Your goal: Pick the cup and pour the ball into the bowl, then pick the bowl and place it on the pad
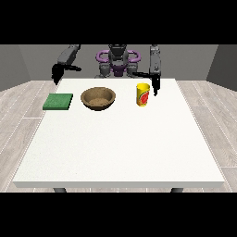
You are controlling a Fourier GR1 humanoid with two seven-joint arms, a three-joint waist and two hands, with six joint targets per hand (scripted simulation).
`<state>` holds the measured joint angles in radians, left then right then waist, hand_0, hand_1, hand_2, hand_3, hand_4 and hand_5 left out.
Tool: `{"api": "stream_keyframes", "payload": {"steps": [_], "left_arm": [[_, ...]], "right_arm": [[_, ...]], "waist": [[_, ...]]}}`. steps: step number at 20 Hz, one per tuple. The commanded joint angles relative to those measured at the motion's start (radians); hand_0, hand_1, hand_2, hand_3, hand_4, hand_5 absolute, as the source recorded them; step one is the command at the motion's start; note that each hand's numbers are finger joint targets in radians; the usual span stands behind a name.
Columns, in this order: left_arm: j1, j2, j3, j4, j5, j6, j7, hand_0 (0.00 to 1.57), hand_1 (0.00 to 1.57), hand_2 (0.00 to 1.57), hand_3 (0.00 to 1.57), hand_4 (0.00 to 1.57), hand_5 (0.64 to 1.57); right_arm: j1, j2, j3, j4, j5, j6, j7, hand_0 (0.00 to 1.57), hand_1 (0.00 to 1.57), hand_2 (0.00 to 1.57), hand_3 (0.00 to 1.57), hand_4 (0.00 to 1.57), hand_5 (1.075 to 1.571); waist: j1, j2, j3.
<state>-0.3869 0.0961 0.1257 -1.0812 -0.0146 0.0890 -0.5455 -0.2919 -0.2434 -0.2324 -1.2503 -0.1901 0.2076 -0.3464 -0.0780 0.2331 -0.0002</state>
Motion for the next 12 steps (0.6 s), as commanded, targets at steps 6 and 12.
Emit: {"api": "stream_keyframes", "payload": {"steps": [6, 12], "left_arm": [[-0.091, -0.009, 0.053, 0.241, 0.015, 0.008, -0.189, 0.0, 0.0, 0.0, 0.0, 0.0, 1.245], [-0.117, 0.087, 0.032, 0.271, -0.149, 0.234, -0.154, 1.29, 1.29, 1.57, 1.57, 0.79, 1.524]], "right_arm": [[-0.053, -0.065, -0.054, 0.114, -0.029, 0.068, -0.07, 0.0, 0.0, 0.0, 0.0, 0.0, 1.558], [-0.052, -0.067, -0.041, 0.119, -0.029, 0.095, -0.078, 0.0, 0.0, 0.0, 0.0, 0.0, 1.562]], "waist": [[-0.001, 0.044, 0.0], [-0.056, 0.055, 0.0018]]}}
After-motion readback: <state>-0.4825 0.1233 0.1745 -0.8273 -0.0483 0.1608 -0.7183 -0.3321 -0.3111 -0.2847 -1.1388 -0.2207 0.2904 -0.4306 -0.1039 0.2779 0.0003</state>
